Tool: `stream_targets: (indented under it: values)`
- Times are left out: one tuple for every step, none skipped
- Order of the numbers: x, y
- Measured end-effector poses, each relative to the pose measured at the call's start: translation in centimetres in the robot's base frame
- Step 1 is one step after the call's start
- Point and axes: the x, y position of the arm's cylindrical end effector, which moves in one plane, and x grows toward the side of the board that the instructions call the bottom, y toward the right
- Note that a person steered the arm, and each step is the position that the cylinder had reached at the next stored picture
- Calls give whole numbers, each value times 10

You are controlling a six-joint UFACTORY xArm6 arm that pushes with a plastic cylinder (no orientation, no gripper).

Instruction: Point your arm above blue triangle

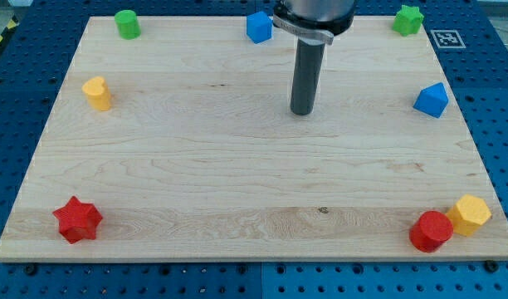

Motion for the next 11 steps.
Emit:
stream_targets:
  values:
    - [-29, 3]
    - [-47, 18]
    - [-51, 47]
    - [-53, 66]
    - [-60, 81]
    - [-72, 88]
    - [-80, 110]
    - [-80, 146]
    - [-80, 180]
    - [-74, 207]
    - [-67, 214]
